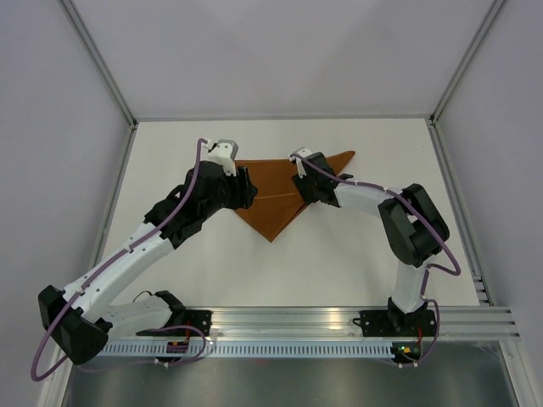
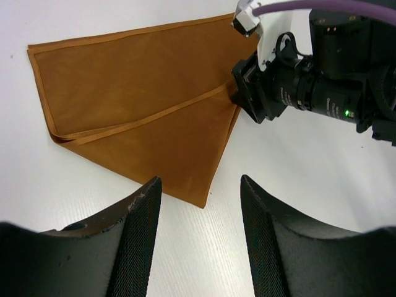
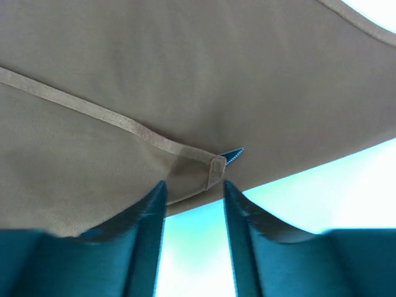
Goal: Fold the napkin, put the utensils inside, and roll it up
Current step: Fold the napkin
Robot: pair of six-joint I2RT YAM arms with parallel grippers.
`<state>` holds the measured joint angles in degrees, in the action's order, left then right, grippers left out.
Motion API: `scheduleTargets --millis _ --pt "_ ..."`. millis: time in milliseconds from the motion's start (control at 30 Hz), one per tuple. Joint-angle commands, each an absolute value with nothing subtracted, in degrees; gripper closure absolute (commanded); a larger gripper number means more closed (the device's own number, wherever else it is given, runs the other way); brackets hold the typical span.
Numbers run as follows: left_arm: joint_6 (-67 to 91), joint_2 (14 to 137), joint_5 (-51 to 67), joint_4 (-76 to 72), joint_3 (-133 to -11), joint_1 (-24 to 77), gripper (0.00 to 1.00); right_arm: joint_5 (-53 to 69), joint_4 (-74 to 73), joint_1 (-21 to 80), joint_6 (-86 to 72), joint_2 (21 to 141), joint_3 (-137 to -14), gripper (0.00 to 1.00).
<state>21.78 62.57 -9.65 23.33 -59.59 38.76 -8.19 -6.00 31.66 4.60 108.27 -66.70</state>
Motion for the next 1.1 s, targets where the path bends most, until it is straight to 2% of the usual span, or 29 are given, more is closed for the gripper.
scheduleTargets --millis 0,133,300,567,933,1067 --pt "23.8 63.3 -7.8 20.3 -59.2 38.7 0.41 -5.8 -9.0 29.1 1.9 107.8 -71.4 0.47" --pt "23.8 63.6 -7.6 19.7 -58.5 38.8 0.40 -2.1 -12.6 24.4 0.2 109.4 -76.0 0.43" --pt "23.6 63.7 -7.6 19.4 -58.4 38.8 0.40 6.3 -16.9 15.4 -6.0 113.8 -84.7 0.43" --pt "23.7 64.6 -6.9 18.5 -57.8 38.7 0.40 16.4 -23.1 4.1 -13.5 127.7 -99.5 0.41" --pt "23.8 65.0 -7.0 17.5 -56.5 38.7 0.40 22.3 -22.5 0.4 -19.2 137.2 -105.9 0.39" --pt "24.0 65.1 -6.9 17.4 -56.3 38.8 0.40 24.5 -21.4 0.4 -20.8 137.4 -104.9 0.45"
